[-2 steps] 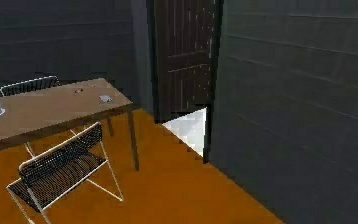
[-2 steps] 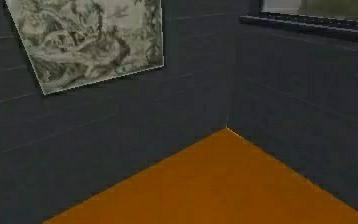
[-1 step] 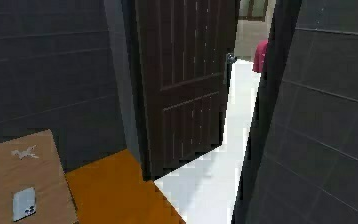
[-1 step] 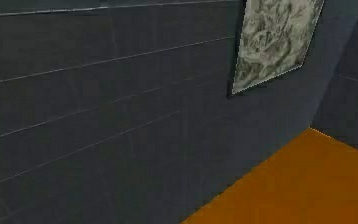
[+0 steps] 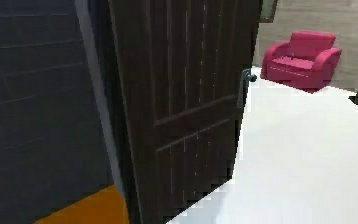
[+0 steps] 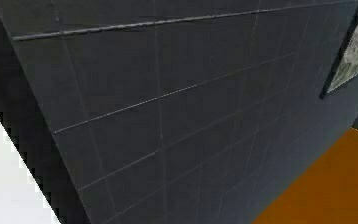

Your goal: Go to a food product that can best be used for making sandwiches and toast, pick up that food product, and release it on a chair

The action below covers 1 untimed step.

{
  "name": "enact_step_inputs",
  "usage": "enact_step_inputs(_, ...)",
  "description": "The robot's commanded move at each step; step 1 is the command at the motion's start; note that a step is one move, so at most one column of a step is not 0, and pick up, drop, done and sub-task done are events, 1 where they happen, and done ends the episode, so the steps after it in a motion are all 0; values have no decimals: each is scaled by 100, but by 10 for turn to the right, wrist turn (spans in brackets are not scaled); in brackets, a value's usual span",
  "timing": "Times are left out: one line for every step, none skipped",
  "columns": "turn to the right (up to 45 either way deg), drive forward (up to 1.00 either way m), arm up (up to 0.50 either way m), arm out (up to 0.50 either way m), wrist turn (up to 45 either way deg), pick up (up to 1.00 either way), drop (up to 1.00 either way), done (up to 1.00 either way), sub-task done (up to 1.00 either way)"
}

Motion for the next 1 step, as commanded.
enact_step_inputs(-60, 0, 0, 0, 0, 0, 0, 0, 0)
